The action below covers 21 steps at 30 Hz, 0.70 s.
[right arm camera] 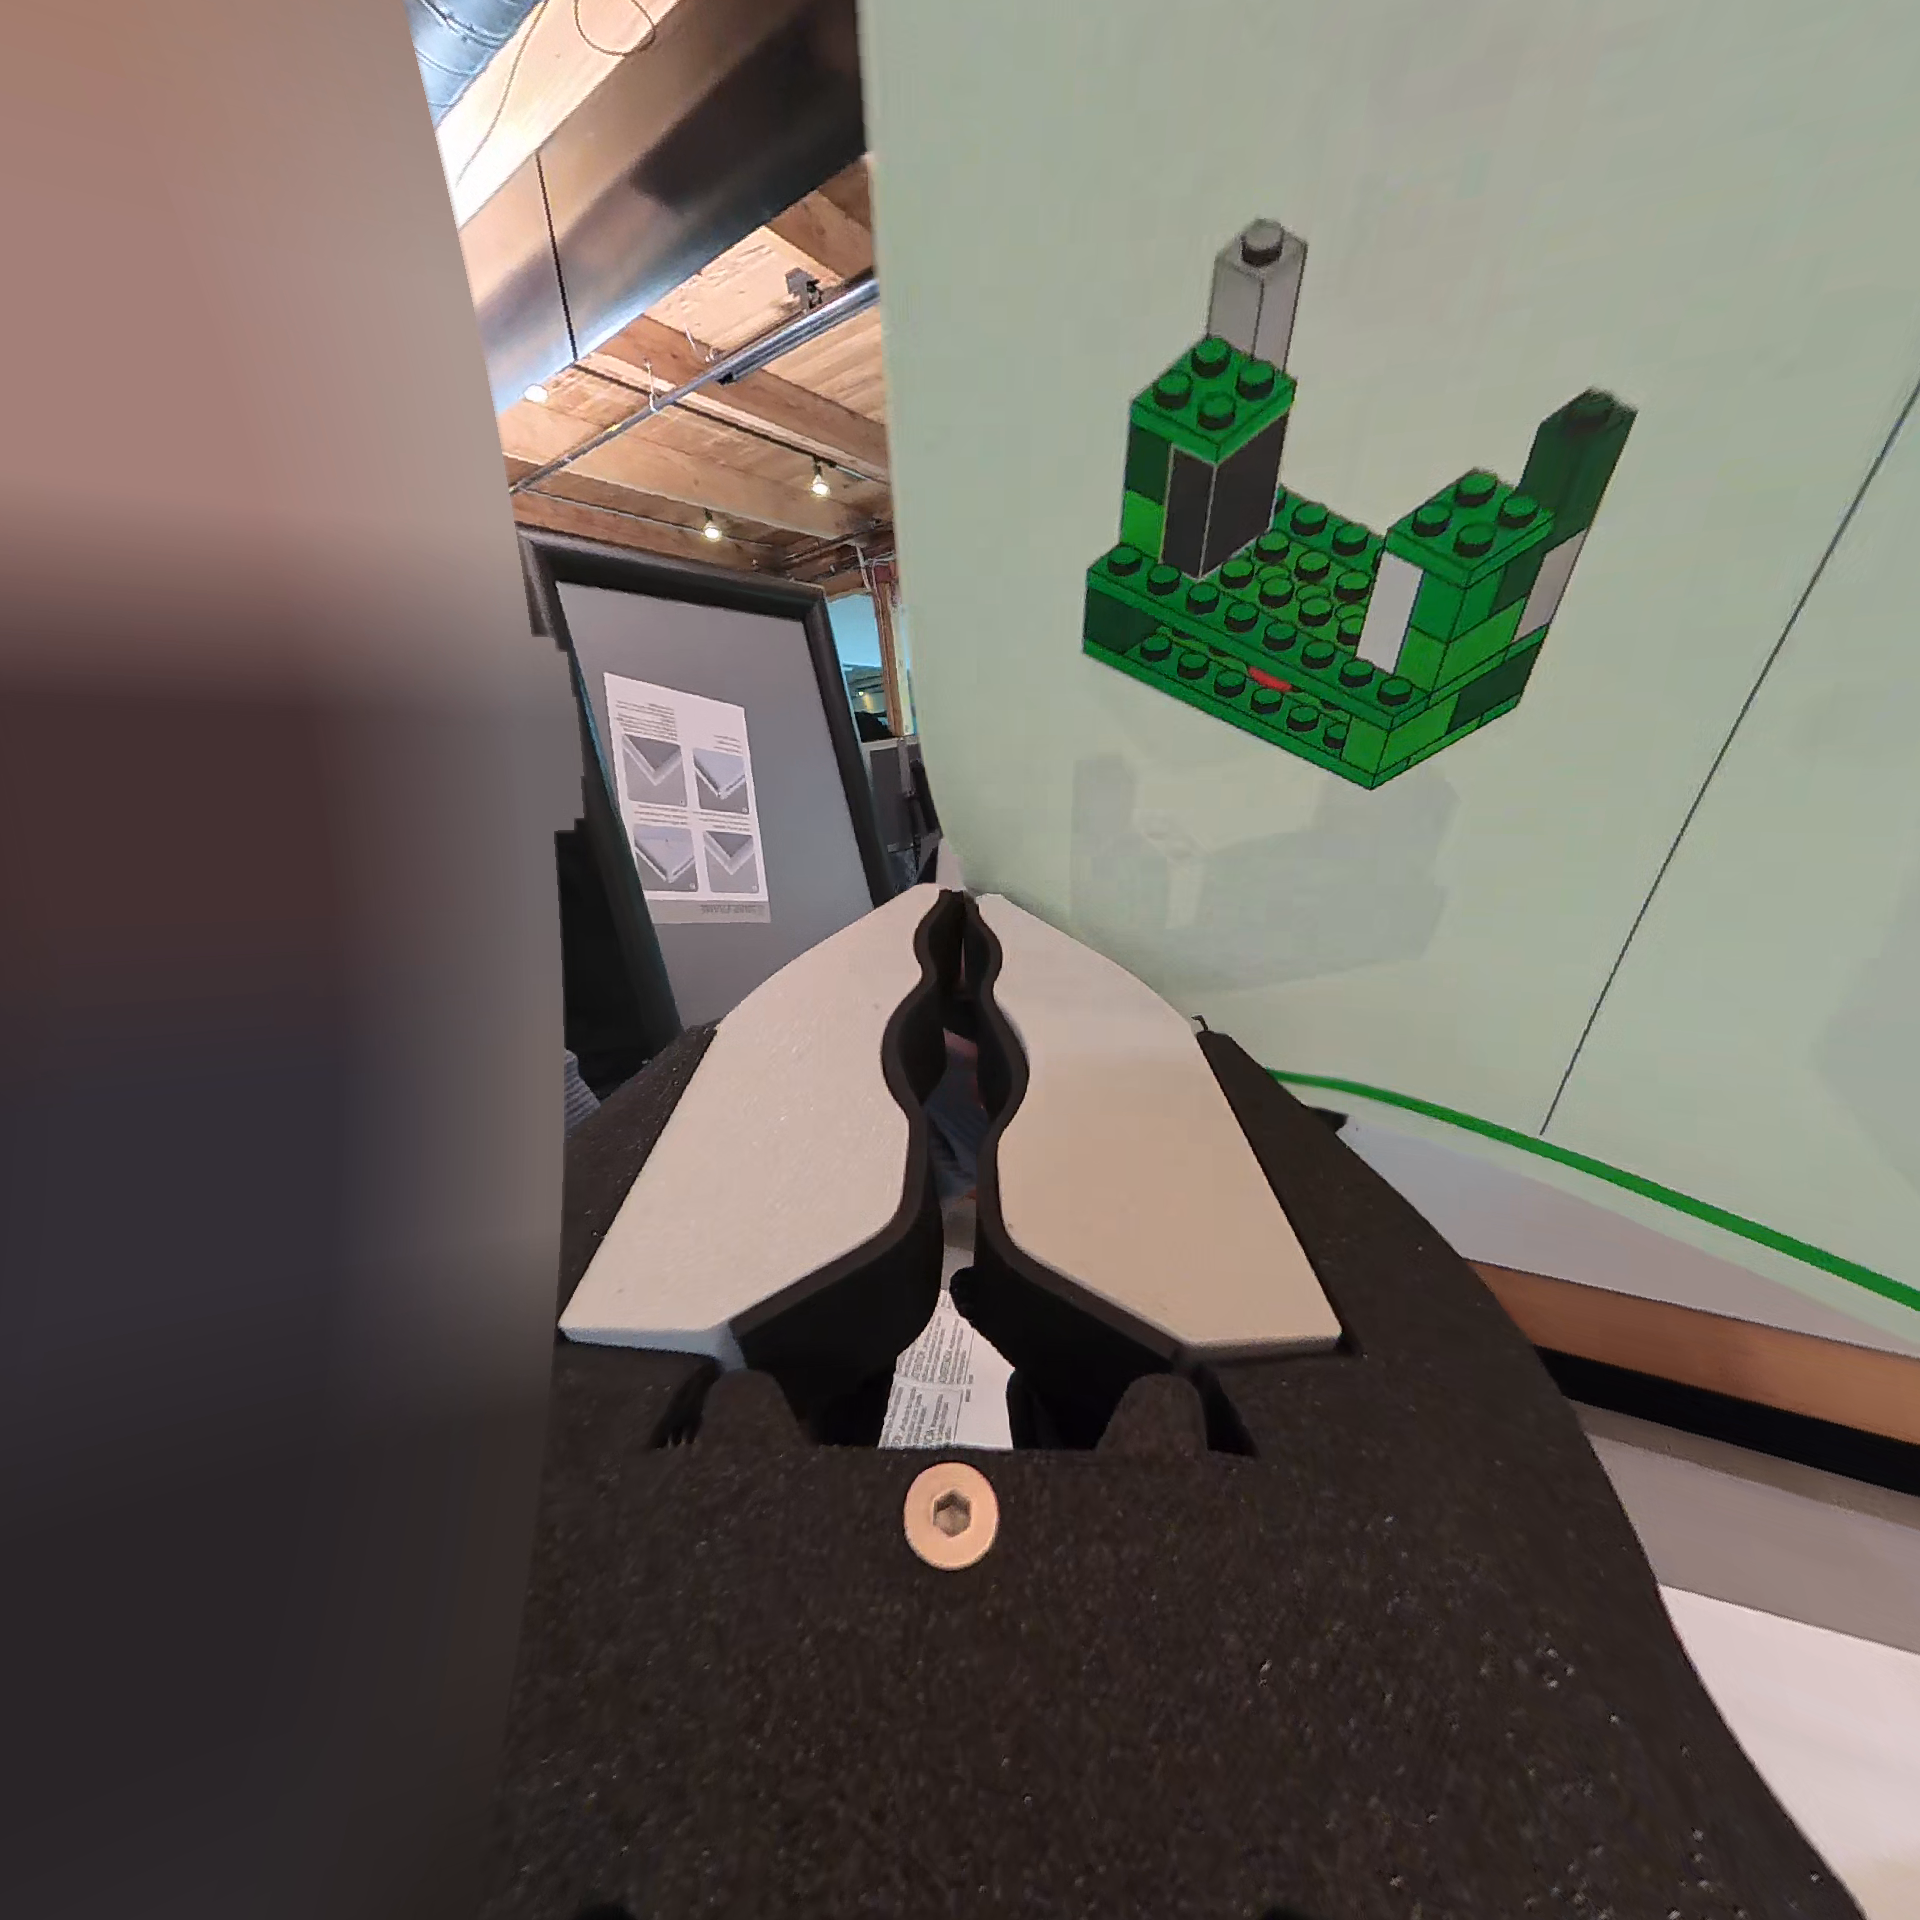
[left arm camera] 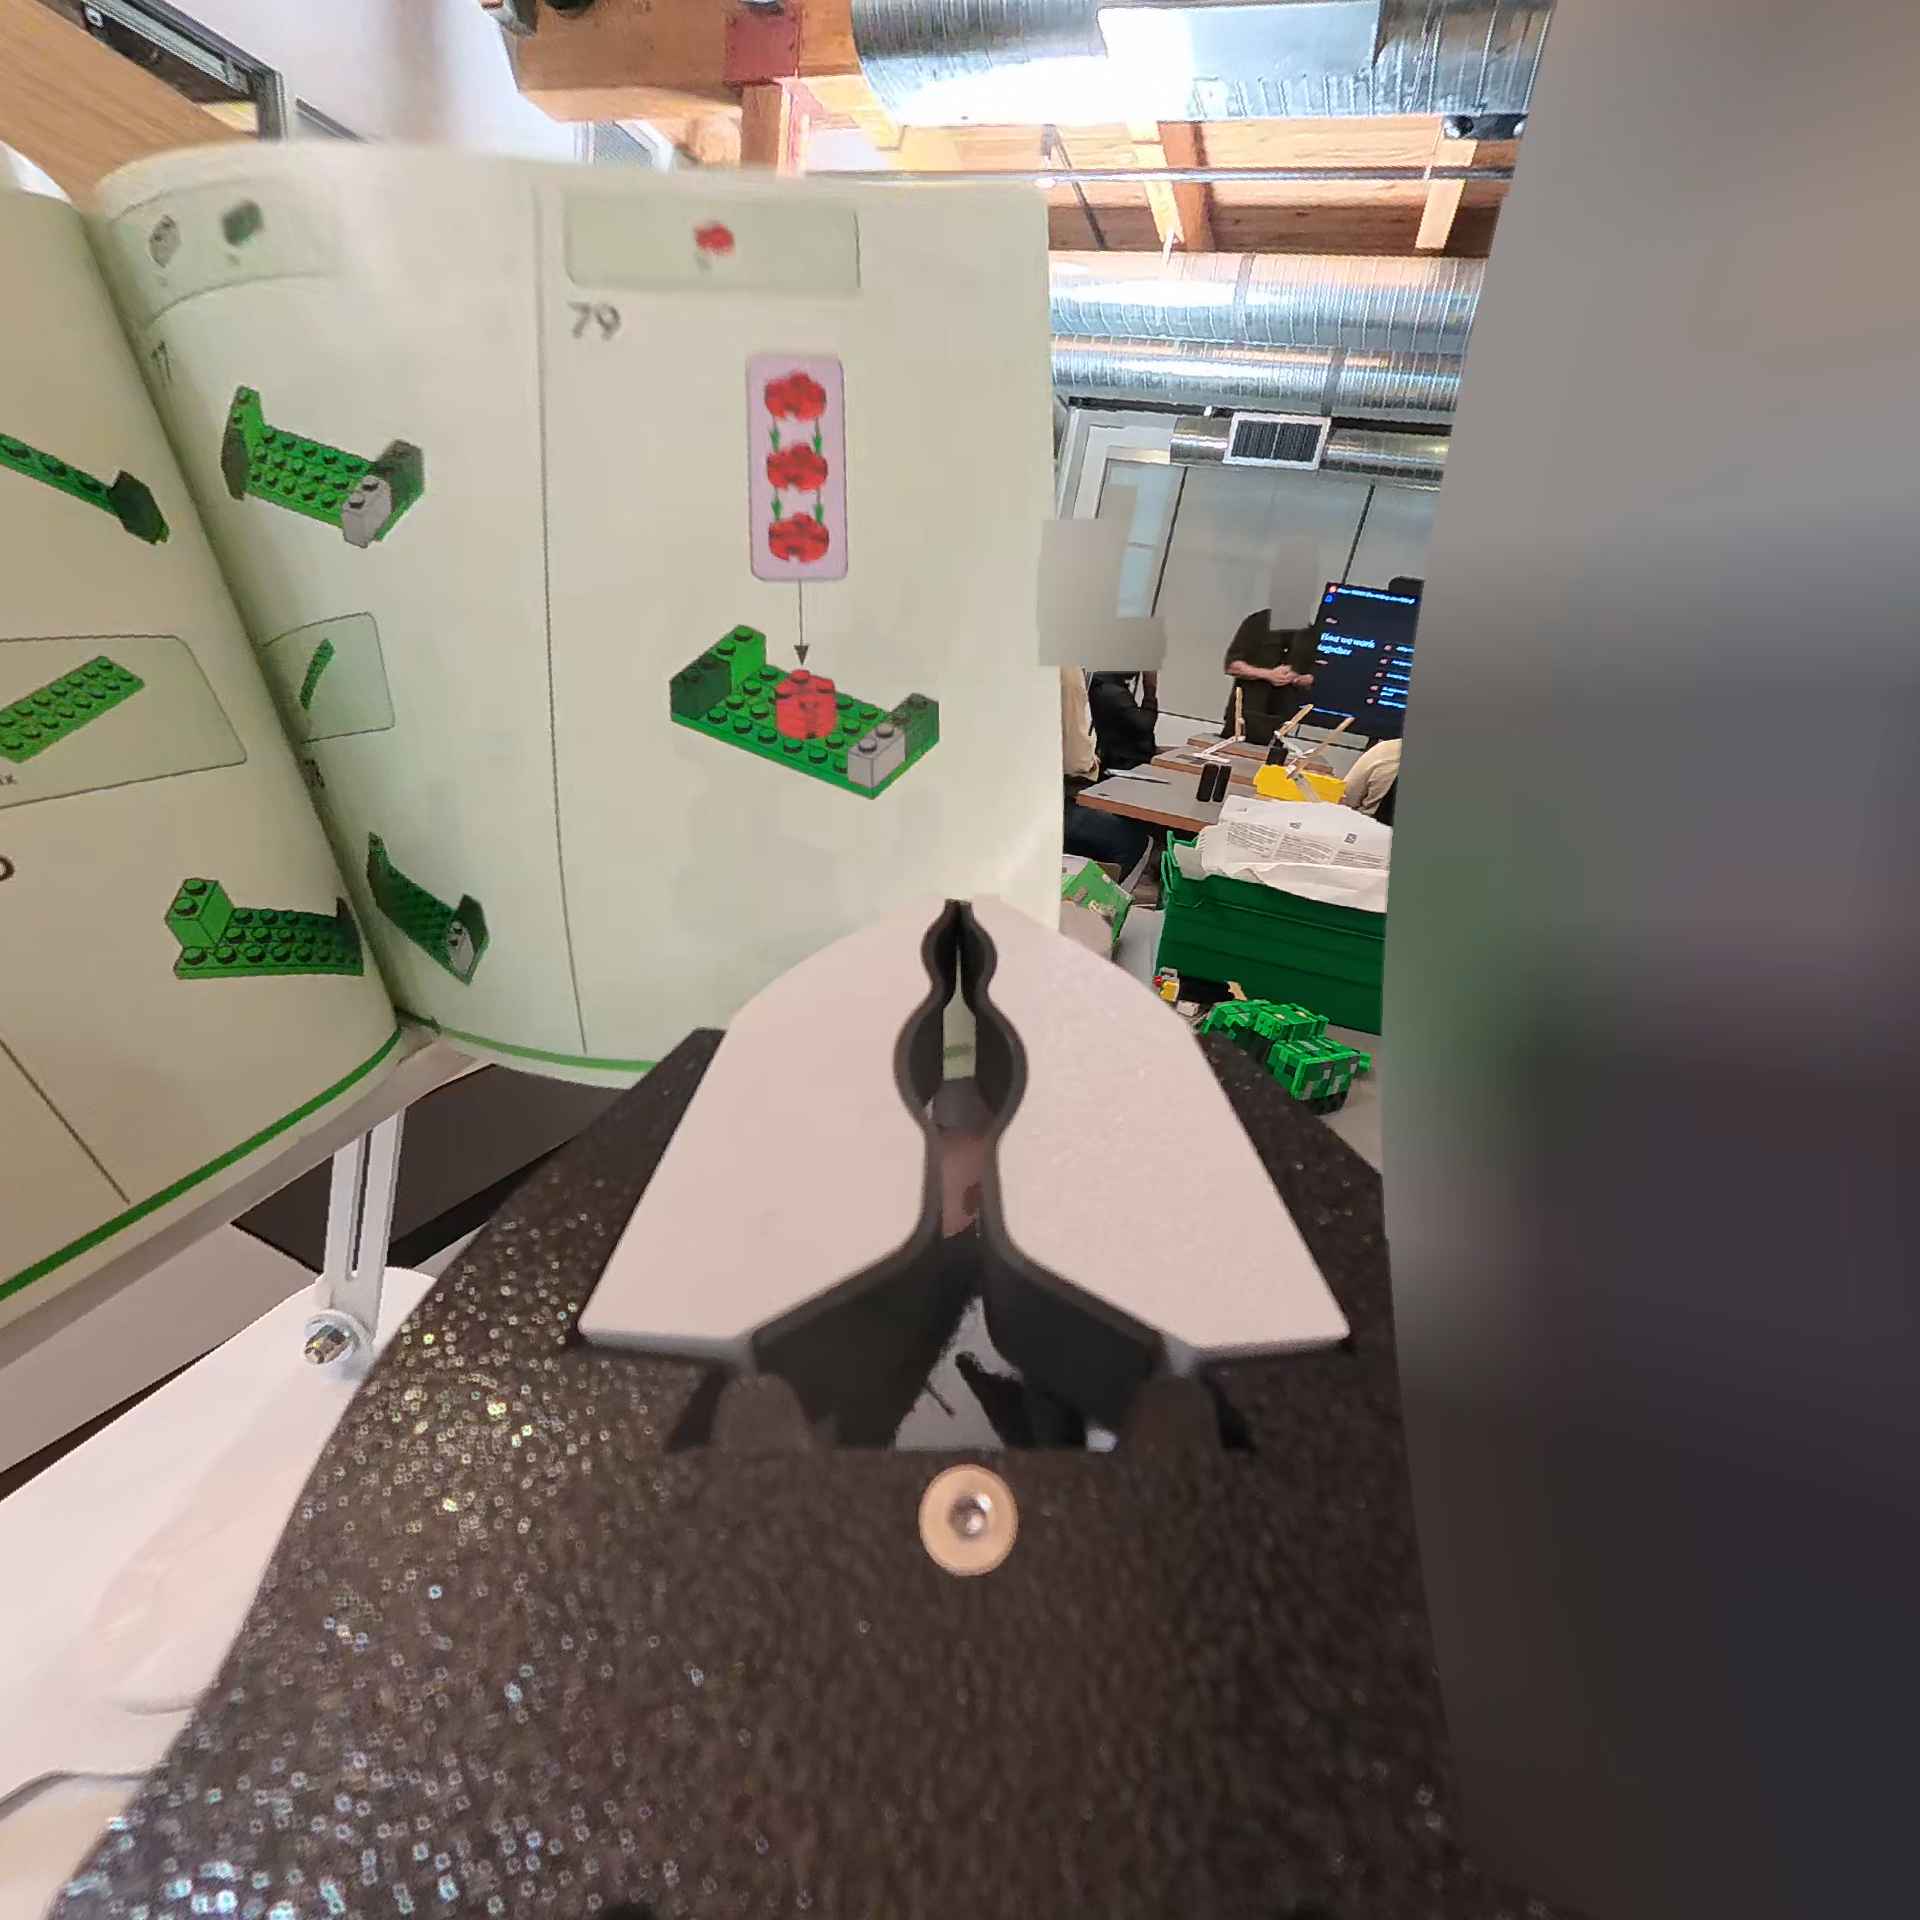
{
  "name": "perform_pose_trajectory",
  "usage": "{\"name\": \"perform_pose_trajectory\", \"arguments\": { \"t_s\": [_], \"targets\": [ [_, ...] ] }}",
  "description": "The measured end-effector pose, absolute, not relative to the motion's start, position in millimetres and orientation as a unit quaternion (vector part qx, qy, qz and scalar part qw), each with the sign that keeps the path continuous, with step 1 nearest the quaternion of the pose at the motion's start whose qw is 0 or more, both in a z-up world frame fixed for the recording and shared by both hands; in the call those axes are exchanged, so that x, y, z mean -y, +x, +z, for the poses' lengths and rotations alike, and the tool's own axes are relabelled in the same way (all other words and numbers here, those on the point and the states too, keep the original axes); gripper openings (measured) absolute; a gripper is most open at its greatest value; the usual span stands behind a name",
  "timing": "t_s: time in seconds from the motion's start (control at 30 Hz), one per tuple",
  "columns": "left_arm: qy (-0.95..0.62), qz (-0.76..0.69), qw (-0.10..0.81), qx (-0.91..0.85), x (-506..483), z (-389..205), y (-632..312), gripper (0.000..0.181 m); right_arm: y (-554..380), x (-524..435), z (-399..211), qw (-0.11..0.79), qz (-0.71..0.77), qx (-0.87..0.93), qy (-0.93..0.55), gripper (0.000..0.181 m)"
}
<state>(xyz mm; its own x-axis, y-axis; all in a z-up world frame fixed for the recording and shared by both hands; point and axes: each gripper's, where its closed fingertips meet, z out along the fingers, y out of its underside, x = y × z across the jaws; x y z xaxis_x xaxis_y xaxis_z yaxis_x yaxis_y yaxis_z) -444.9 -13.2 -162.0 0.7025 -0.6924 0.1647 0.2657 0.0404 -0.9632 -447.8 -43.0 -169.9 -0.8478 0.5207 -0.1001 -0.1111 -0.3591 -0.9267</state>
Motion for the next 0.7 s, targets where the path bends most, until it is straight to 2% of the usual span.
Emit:
{"name": "perform_pose_trajectory", "arguments": {
  "t_s": [0.2, 0.4, 0.53, 0.7],
  "targets": [
    [-0.604, -0.341, 0.697, -0.180, 13, -162, -443, 0.000, -451, 46, -173, 0.197, 0.796, 0.537, -0.197, 0.002],
    [-0.605, -0.333, 0.701, -0.176, 14, -161, -447, 0.000, -452, 37, -176, 0.227, 0.773, 0.552, -0.214, 0.014],
    [-0.624, -0.281, 0.711, -0.161, 10, -163, -458, 0.010, -449, 16, -175, 0.273, 0.741, 0.560, -0.252, 0.024],
    [-0.631, -0.261, 0.707, -0.183, 13, -164, -454, 0.027, -442, -2, -167, 0.323, 0.717, 0.554, -0.274, 0.025]
  ]
}}
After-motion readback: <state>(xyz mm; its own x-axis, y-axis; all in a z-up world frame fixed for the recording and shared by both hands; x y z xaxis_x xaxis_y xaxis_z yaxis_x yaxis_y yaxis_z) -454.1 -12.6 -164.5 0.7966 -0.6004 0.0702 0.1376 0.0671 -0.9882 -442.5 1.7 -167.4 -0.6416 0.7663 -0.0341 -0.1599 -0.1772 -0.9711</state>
